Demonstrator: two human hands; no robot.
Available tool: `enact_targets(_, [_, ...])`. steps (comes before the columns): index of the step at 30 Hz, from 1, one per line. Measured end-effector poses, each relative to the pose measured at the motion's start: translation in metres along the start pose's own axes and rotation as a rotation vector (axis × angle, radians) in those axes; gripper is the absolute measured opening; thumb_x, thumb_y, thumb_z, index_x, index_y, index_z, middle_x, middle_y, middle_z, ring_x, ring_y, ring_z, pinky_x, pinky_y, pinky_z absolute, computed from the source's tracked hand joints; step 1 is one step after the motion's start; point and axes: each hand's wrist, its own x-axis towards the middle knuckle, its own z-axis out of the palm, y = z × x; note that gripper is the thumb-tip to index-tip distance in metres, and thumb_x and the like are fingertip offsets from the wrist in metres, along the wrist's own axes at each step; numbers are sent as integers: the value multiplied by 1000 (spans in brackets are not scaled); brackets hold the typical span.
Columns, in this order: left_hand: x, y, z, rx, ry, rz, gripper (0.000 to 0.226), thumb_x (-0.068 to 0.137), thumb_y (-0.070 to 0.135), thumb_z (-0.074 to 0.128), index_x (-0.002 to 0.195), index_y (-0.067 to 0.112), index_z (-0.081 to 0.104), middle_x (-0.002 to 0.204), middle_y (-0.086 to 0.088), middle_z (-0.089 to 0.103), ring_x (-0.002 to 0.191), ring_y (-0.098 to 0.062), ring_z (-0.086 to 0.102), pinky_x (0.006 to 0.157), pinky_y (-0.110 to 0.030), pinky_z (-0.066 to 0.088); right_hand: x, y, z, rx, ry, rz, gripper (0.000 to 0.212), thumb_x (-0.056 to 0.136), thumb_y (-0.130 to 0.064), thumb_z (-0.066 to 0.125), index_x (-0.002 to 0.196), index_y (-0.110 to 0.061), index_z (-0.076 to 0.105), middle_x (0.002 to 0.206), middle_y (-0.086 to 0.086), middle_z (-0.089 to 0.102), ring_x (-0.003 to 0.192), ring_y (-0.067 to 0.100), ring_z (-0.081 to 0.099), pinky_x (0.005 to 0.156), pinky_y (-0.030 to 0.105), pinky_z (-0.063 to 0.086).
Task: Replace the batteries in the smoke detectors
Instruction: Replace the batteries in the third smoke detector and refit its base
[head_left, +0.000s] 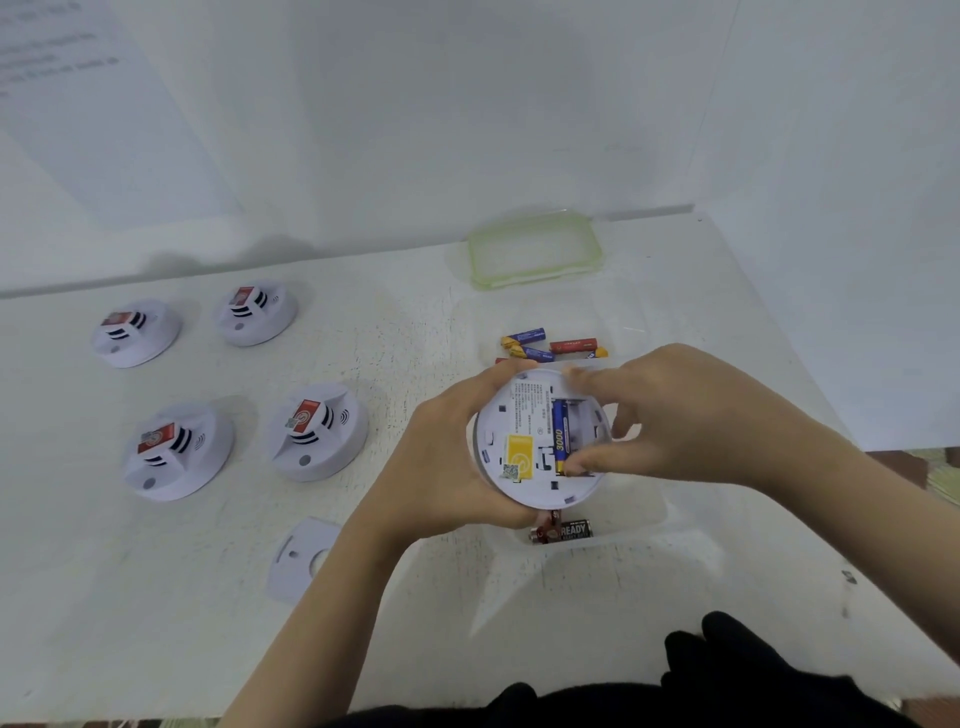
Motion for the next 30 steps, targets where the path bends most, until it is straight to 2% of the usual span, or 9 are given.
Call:
enact_targets(2, [1,0,-1,6,0,1,97,47,11,94,133,24,51,111,4,66,103,-21,63,84,-40,55,-1,0,3,-46,46,-39,67,72,-69,44,110,-17,63,85,-4,71,73,14,66,66,32,49])
enact_targets(4, [2,1,-1,-5,3,-8,97,47,10,94,133,22,51,109,2,66,102,-22,64,84,-42,55,-1,0,7,-65,95,-72,71,70,-68,37,101,-11,66,72,-3,69,61,16,65,54,31,49])
enact_targets(8, [4,2,0,-29,5,-14,95,47,11,93,132,21,52,107,2,67,101,-22,65,85,-42,55,1,-3,10,-142,175,-131,61,68,-57,42,83,-3,68,48,-4,58,36,15,51,35,19,32])
enact_targets(11, [4,1,-1,-35,12,-12,93,47,9,93,130,21,53,105,2,67,100,-22,65,84,-41,55,3,-5,11,-153,208,-156,61,69,-52,43,85,1,68,43,-5,51,35,12,23,38,12,12])
enact_targets(13, [3,1,-1,-33,15,-12,94,46,9,93,130,19,53,107,1,67,101,-21,65,85,-39,55,3,-5,14,-158,220,-183,62,70,-50,42,88,4,67,43,-5,48,37,12,18,40,12,8])
enact_targets(19, [3,1,-1,-27,7,-17,94,46,10,93,131,20,53,107,2,67,100,-21,65,84,-38,55,4,-3,21,-154,234,-189,63,71,-47,44,95,7,66,45,-2,52,40,13,20,41,15,9])
enact_targets(23, [3,-1,0,-22,9,-29,95,47,11,94,132,20,52,106,0,67,99,-24,64,82,-44,55,2,-1,16,-177,202,-175,64,73,-55,42,94,-1,69,53,-4,62,34,12,38,36,17,25])
enact_targets(26, [1,-1,3,-40,11,-28,96,46,11,94,133,20,52,110,0,66,101,-24,64,82,-43,55,1,-1,13,-184,175,-179,62,72,-56,43,89,-2,70,49,-6,56,38,11,24,40,10,11])
enact_targets(30, [1,2,4,-36,9,-23,96,45,15,93,132,25,52,111,4,66,103,-20,64,84,-40,56,2,0,13,-212,171,-184,61,70,-56,42,82,-4,70,45,-6,51,39,11,21,43,8,9])
